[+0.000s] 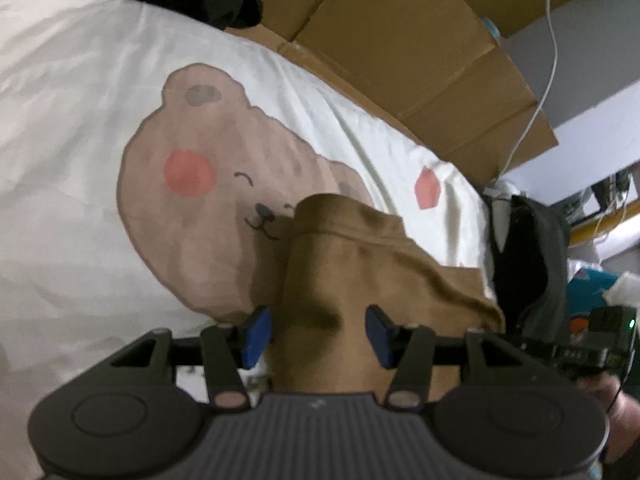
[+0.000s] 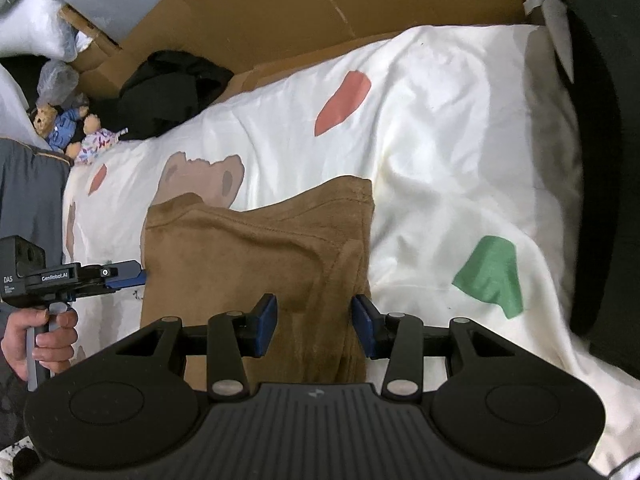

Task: Fold clothes
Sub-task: 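Move both open grippers to the end of the folded brown shirt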

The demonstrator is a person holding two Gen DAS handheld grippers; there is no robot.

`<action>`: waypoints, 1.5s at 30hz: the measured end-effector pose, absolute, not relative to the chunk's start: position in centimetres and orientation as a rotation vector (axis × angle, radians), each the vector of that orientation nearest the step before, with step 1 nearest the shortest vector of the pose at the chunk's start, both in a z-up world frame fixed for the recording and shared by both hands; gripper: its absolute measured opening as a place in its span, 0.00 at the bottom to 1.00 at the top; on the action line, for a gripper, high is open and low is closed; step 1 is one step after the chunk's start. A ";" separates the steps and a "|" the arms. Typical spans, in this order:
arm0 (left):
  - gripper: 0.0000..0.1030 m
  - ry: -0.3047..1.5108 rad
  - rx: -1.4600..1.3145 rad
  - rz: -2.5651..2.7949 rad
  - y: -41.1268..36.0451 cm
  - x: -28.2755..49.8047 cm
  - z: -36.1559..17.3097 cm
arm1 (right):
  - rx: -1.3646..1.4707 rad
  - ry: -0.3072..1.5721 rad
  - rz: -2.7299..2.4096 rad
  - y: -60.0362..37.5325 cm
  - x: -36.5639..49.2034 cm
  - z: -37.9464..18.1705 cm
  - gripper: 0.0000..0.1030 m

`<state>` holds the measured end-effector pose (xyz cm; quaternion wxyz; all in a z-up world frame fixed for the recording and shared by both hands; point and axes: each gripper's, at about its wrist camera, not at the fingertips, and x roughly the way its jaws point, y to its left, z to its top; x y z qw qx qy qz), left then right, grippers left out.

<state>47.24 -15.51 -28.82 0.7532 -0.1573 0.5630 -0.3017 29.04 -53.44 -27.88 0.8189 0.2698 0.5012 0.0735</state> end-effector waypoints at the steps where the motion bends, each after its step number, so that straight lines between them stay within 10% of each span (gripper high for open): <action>1: 0.53 1.230 -0.346 -0.662 -15.5 47.4 -29.0 | 0.578 1.069 0.157 -53.5 29.1 -28.1 0.45; 45: 0.52 1.260 -0.458 -0.853 -18.2 50.8 -33.3 | 0.695 1.110 0.248 -55.5 32.8 -32.4 0.46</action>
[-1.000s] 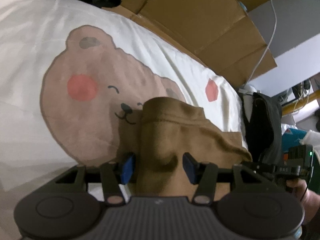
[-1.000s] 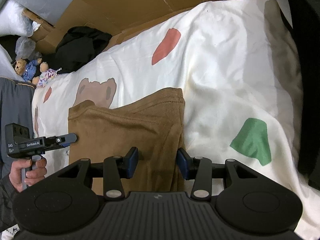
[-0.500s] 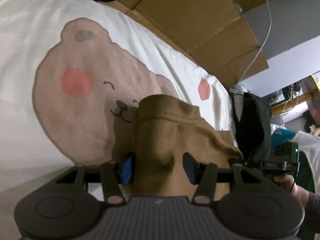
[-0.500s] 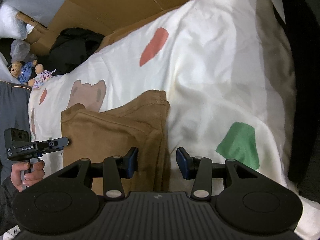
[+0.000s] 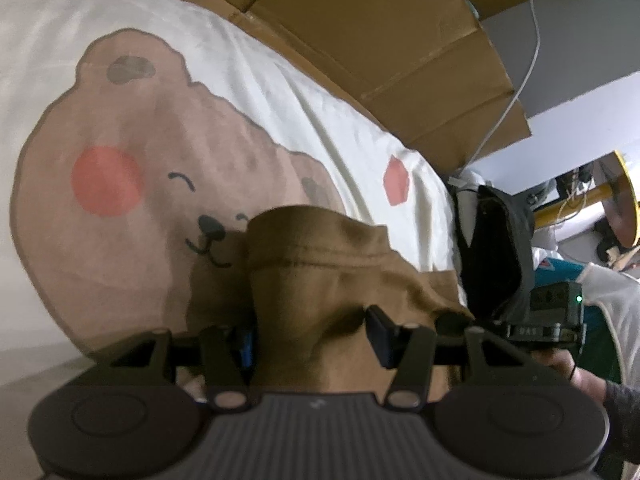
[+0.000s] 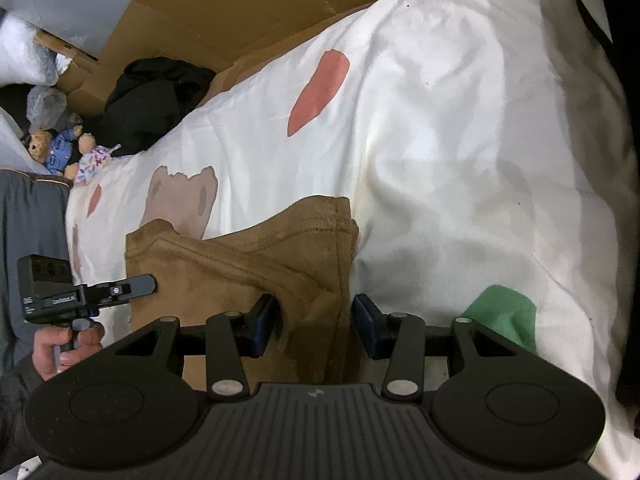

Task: Fold clothes
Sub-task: 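Move both open grippers to the end of the folded brown shirt, then close both grippers on the shirt end side by side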

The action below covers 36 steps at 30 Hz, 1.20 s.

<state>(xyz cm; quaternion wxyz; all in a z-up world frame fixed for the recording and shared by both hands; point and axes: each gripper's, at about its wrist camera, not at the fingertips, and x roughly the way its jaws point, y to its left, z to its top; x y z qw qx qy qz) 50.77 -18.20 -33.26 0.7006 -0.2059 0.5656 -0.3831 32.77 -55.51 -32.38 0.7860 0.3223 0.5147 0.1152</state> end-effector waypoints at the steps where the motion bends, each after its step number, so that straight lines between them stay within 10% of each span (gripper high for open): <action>1: 0.51 1.260 -0.448 -0.864 -18.1 50.7 -33.3 | 0.683 1.118 0.264 -55.5 32.8 -32.3 0.46; 10: 0.51 1.259 -0.431 -0.878 -19.1 50.6 -33.7 | 0.651 1.119 0.307 -54.8 33.8 -32.5 0.46; 18: 0.14 1.273 -0.420 -0.831 -19.1 50.5 -34.0 | 0.617 1.105 0.282 -54.7 33.3 -32.5 0.28; 36: 0.09 1.180 -0.324 -0.837 -19.0 47.8 -29.4 | 0.513 1.048 0.310 -53.2 32.7 -29.6 0.17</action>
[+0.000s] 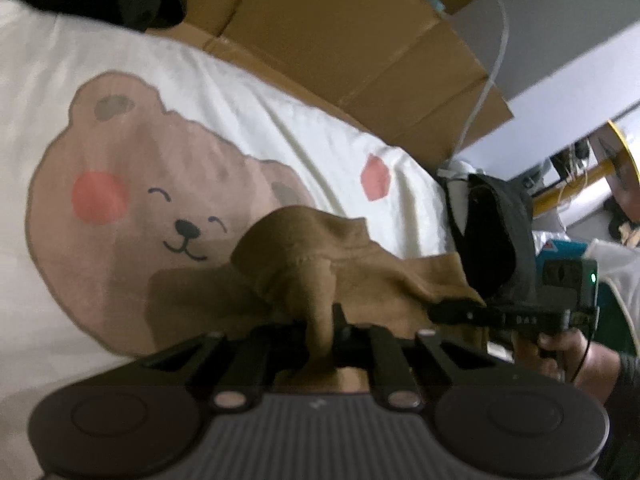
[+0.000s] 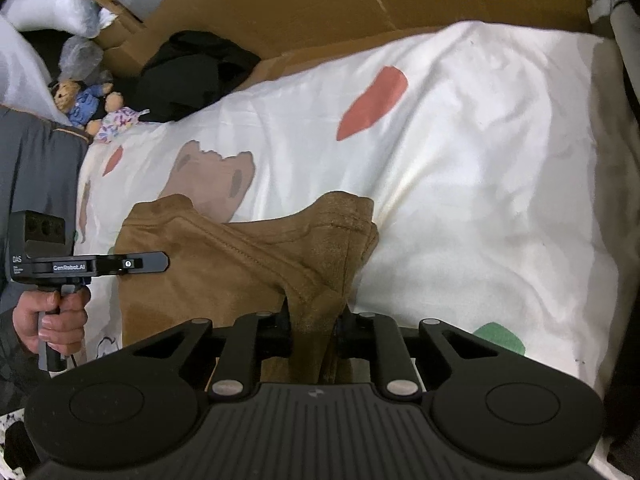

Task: Fold clothes
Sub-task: 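Close both grippers on the shirt end side by side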

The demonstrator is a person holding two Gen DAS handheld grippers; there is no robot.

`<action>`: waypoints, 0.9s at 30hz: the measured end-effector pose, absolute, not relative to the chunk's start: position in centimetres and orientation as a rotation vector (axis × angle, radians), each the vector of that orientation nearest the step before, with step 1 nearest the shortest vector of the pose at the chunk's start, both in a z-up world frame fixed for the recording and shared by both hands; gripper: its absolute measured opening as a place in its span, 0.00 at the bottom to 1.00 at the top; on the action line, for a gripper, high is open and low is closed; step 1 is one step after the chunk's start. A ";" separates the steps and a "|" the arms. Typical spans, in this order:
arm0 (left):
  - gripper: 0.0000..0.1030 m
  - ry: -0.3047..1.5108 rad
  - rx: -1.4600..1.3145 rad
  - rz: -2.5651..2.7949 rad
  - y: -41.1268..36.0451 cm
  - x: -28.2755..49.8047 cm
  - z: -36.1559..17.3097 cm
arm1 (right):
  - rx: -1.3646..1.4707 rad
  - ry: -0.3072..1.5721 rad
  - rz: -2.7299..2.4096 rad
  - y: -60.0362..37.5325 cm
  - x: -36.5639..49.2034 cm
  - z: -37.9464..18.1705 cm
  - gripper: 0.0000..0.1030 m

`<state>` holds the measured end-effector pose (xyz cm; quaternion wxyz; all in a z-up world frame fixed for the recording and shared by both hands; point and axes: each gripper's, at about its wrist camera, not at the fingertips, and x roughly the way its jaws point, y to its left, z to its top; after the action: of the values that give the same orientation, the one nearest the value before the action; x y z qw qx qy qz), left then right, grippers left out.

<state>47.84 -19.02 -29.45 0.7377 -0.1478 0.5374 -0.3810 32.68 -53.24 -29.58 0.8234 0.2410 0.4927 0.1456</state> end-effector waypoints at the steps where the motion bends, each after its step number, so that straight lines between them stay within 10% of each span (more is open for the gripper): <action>1: 0.09 1.178 -0.316 -0.833 -19.0 47.6 -29.1 | 0.497 1.044 0.320 -53.0 32.6 -29.1 0.17; 27: 0.08 1.038 -0.317 -0.810 -15.7 38.8 -14.7 | 0.278 0.893 0.388 -47.3 23.6 -12.6 0.15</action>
<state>38.76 -15.69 -14.68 0.7794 -0.1467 0.4803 -0.3746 23.60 -47.30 -12.64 0.8745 0.1333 0.4277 0.1860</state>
